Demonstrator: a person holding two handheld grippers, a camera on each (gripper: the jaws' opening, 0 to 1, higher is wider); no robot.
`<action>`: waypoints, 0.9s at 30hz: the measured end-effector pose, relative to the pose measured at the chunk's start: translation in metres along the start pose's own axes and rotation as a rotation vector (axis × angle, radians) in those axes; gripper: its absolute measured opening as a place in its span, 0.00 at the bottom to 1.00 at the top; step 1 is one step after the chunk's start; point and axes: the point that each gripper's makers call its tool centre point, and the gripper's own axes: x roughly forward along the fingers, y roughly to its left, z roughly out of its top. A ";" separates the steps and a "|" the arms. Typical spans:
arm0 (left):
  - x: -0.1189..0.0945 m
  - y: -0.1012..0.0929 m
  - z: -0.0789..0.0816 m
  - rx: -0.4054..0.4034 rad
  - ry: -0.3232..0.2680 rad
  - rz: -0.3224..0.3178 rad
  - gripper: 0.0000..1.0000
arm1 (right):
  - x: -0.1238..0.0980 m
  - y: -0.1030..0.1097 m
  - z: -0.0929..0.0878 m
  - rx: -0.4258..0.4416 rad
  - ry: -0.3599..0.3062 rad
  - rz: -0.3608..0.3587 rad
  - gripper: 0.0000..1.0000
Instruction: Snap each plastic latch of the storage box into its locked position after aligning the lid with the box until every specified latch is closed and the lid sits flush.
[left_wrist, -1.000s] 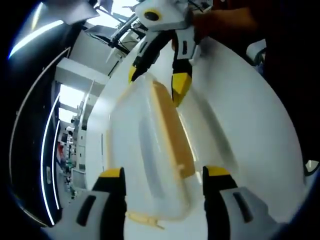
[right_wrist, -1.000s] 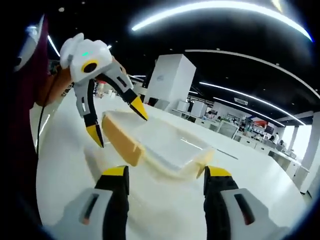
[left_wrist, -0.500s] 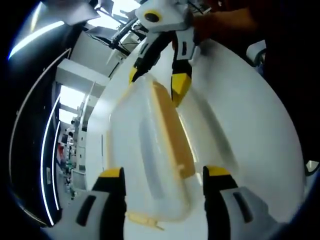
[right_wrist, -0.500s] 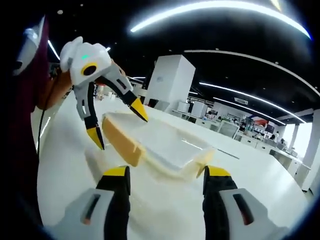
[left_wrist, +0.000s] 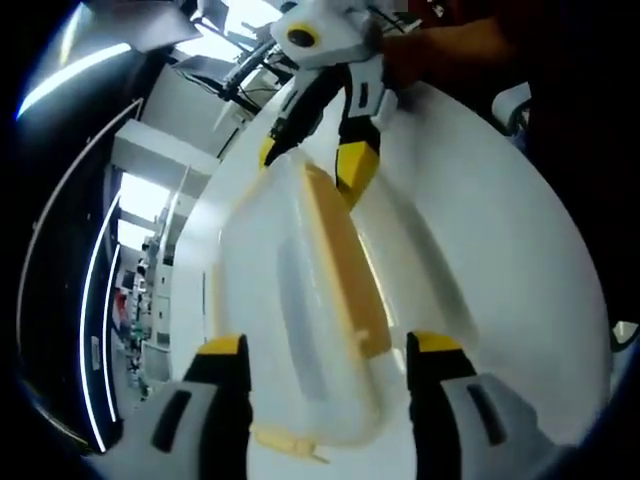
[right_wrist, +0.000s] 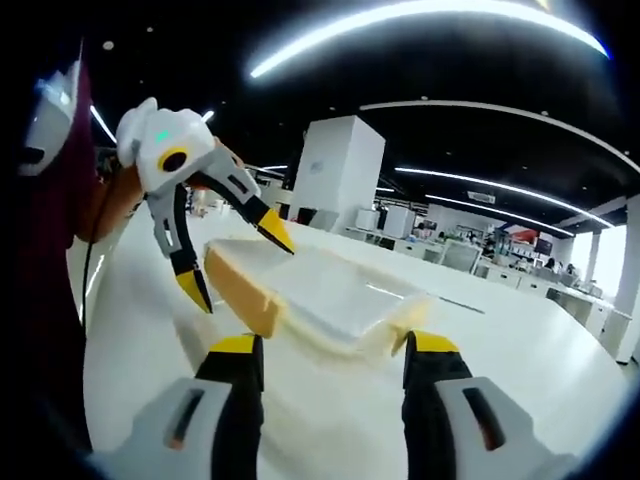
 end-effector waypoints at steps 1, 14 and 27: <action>0.000 0.000 0.000 0.000 -0.003 0.000 0.62 | 0.000 0.001 0.000 0.000 0.000 0.000 0.53; 0.003 0.000 0.002 -0.001 -0.017 0.000 0.63 | 0.000 -0.001 -0.001 -0.007 -0.010 -0.004 0.52; 0.005 0.002 0.002 0.001 -0.041 0.008 0.65 | -0.001 -0.003 -0.002 -0.004 -0.002 0.018 0.53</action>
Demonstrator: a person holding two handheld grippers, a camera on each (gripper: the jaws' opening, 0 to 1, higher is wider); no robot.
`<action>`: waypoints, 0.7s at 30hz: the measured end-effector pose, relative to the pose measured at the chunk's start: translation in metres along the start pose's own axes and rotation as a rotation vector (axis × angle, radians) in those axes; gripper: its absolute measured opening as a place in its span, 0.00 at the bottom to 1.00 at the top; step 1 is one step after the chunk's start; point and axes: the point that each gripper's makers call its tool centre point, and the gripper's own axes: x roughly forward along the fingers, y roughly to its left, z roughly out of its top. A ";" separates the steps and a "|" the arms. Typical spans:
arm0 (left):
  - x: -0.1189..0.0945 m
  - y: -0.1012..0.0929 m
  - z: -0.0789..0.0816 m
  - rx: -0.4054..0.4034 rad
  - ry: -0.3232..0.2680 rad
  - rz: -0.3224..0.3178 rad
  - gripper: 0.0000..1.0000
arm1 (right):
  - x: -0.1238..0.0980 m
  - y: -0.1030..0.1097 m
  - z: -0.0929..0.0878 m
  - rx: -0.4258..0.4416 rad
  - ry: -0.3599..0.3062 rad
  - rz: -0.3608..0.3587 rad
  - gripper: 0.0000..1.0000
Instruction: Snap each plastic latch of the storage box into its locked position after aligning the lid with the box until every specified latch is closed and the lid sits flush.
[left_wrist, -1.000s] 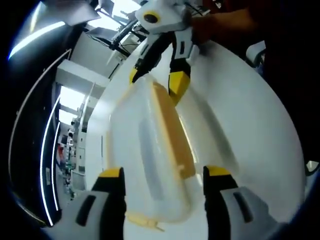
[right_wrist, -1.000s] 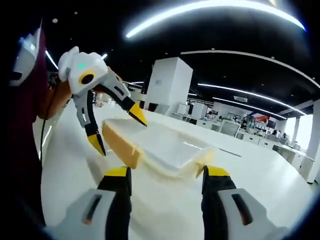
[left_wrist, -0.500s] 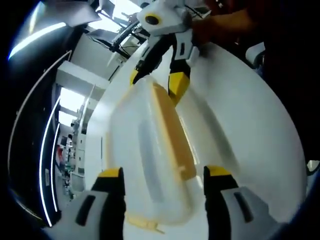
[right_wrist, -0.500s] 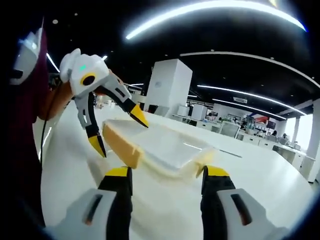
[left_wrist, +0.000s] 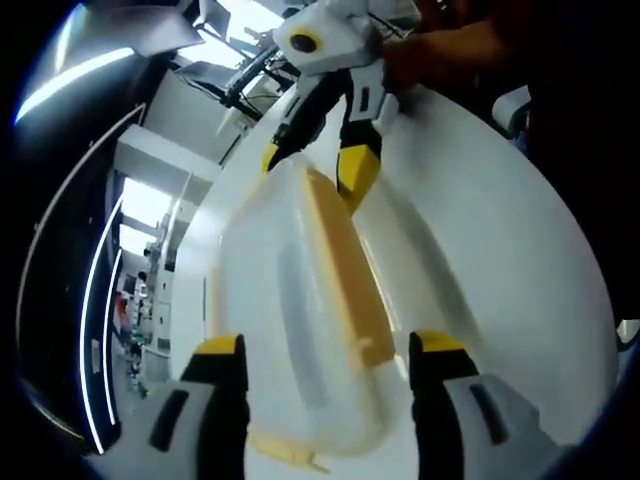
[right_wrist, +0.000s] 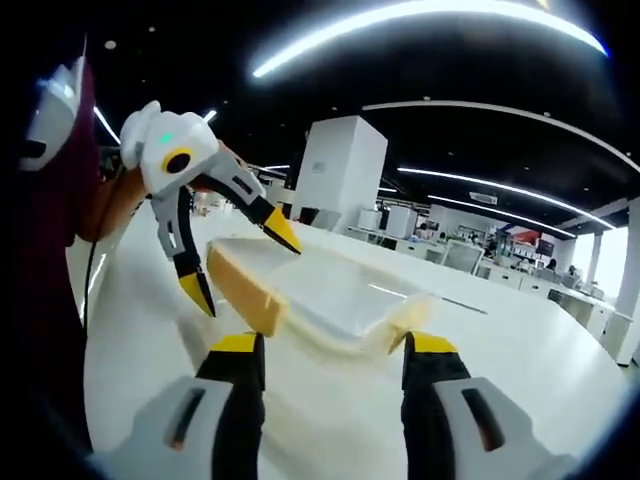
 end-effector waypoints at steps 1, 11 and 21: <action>0.000 0.000 0.000 0.000 -0.007 0.001 0.65 | 0.000 0.001 -0.001 0.001 0.000 -0.001 0.53; 0.000 0.000 0.001 -0.011 -0.057 0.023 0.65 | -0.002 -0.002 -0.002 0.001 -0.004 -0.006 0.55; 0.003 -0.001 0.002 -0.014 -0.075 0.060 0.67 | 0.002 0.012 -0.001 -0.030 -0.004 -0.010 0.66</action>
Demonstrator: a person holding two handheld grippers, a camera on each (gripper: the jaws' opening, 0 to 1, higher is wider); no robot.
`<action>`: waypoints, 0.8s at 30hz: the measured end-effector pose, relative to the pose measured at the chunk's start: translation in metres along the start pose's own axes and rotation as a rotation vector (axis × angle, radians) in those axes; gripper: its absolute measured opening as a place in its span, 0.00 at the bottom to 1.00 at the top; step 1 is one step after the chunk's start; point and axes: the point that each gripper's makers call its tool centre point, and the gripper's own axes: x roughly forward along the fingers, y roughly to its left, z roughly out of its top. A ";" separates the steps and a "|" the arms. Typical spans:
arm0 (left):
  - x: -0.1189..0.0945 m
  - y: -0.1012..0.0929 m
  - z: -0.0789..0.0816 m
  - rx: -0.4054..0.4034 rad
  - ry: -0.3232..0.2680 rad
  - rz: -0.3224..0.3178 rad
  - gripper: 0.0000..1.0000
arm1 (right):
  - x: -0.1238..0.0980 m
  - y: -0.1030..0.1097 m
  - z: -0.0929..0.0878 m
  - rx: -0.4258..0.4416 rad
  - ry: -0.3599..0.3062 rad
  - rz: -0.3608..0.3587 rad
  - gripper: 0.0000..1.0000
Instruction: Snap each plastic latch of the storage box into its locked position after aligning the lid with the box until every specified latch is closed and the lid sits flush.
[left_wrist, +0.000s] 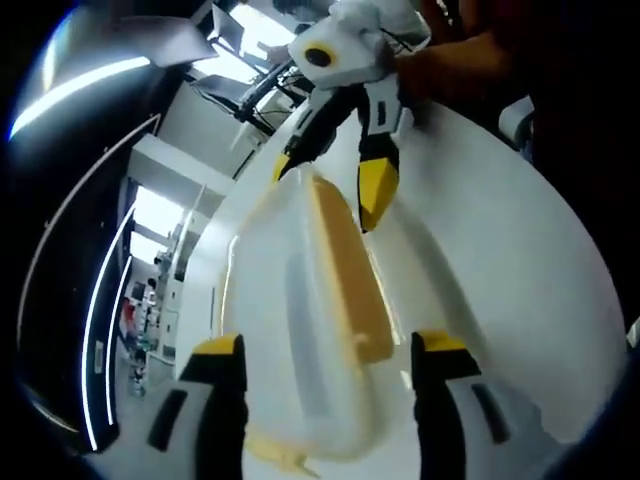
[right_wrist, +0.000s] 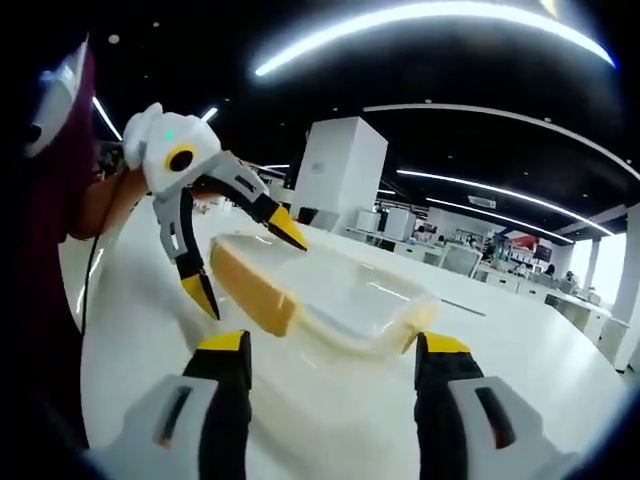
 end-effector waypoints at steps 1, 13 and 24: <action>0.000 -0.001 0.000 0.004 0.000 0.004 0.68 | -0.001 -0.001 0.000 0.001 -0.001 -0.002 0.66; 0.003 0.000 0.003 -0.081 -0.046 0.068 0.74 | 0.001 -0.003 0.002 0.021 -0.005 0.002 0.68; -0.012 0.006 0.009 -0.266 -0.166 0.136 0.88 | 0.003 0.005 0.004 -0.017 0.002 0.010 0.78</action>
